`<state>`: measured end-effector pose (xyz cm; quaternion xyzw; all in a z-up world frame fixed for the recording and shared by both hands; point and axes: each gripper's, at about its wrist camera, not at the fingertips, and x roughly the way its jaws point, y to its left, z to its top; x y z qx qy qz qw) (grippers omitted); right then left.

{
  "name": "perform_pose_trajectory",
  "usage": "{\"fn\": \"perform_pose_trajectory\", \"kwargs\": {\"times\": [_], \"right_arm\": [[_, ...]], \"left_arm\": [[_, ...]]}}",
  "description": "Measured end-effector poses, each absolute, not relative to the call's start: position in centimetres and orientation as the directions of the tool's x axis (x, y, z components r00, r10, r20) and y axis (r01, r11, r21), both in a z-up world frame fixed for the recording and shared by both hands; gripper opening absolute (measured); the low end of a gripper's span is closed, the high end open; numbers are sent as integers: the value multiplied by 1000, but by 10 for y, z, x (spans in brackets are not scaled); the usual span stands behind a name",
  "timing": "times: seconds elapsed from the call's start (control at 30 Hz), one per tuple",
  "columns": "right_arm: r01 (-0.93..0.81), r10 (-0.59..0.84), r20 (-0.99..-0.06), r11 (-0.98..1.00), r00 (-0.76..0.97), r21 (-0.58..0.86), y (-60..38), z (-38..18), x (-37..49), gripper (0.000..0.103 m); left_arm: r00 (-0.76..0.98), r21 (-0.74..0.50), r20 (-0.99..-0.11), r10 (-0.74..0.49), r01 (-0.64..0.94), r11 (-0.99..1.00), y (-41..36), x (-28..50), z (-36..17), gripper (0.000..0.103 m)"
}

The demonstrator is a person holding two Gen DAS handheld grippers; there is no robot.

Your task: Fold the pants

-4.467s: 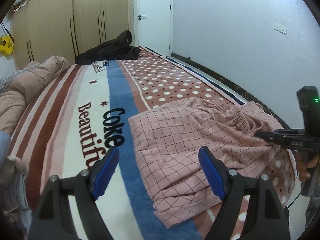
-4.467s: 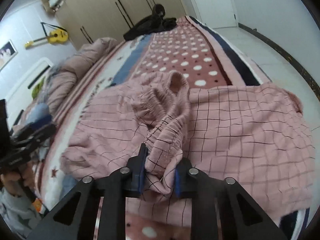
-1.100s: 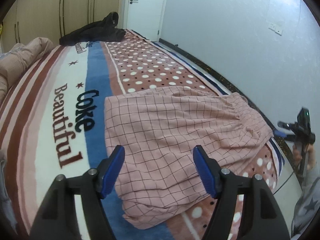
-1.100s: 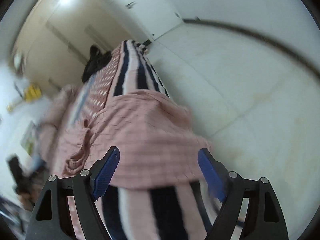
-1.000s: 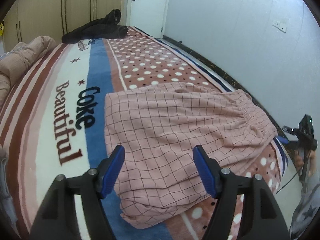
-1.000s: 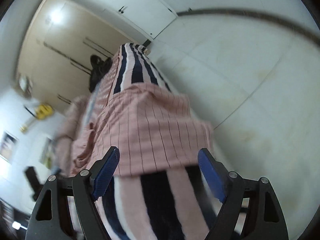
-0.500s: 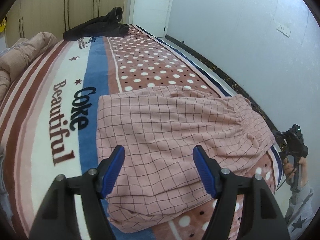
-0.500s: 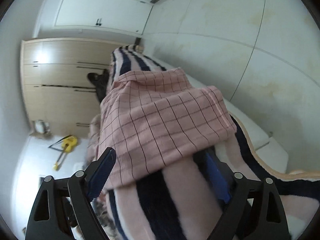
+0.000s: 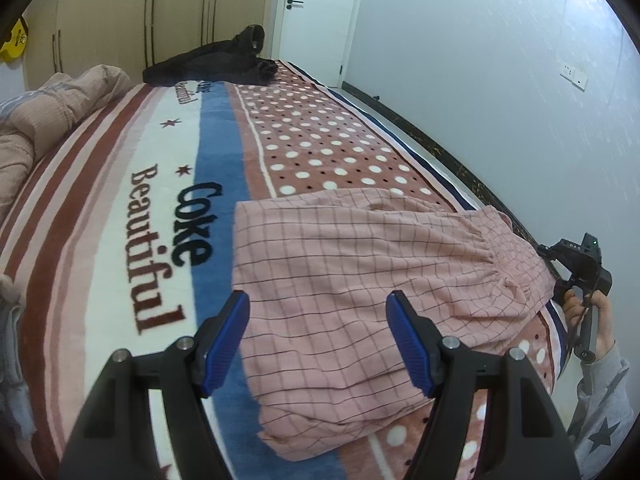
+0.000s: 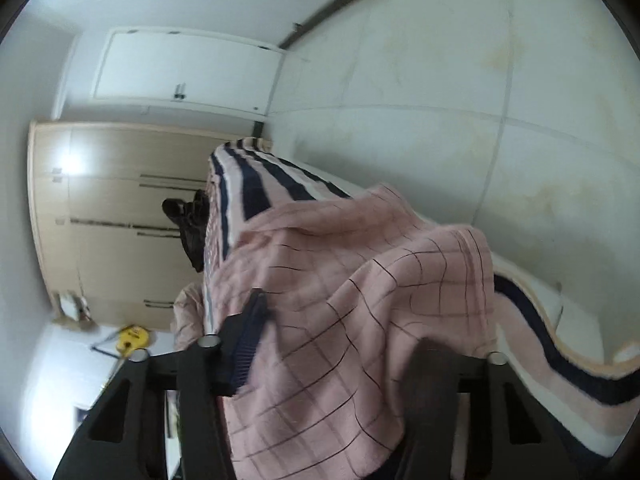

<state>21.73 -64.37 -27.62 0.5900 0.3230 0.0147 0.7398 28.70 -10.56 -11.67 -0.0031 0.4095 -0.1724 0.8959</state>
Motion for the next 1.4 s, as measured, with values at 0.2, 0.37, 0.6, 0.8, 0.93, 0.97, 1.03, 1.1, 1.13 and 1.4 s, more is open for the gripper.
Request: {"fn": "perform_pose_trajectory", "kwargs": {"times": [0.2, 0.37, 0.6, 0.8, 0.93, 0.97, 1.03, 1.1, 1.13, 1.4], "right_arm": [[250, 359, -431, 452, 828, 856, -621, -212, 226, 10], [84, 376, -385, 615, 843, 784, -565, -132, 234, 8], [-192, 479, -422, 804, 769, 562, -415, -52, 261, 6], [-350, 574, -601, 818, 557, 456, -270, -103, 282, 3], [-371, 573, -692, 817, 439, 441, -239, -148, 281, 7], [-376, 577, -700, 813, 421, 445, -240, -152, 276, 7], [-394, 586, -690, 806, 424, 442, -250, -143, 265, 14], [-416, 591, -653, 804, 474, 425, -270, -120, 252, 32], [-420, 585, -636, 809, 503, 412, -277, -111, 248, 41], [-444, 457, -707, 868, 540, 222, -294, -108, 243, 57]], "left_arm": [[624, -167, -711, -324, 297, 940, -86, 280, -111, 67], [653, -176, -684, -327, 288, 941, -65, 271, -102, 67], [692, -201, -645, -325, 256, 945, -21, 256, -92, 67], [704, -220, -635, -318, 229, 948, 7, 246, -93, 67], [706, -207, -640, -303, 221, 953, 16, 243, -95, 67], [705, -204, -641, -303, 224, 953, 17, 243, -96, 67], [702, -202, -642, -307, 232, 952, 16, 244, -98, 67], [700, -200, -643, -312, 239, 950, 13, 246, -99, 67], [698, -202, -642, -316, 244, 949, 11, 247, -100, 67], [688, -191, -643, -336, 280, 941, -9, 247, -101, 67]]}}
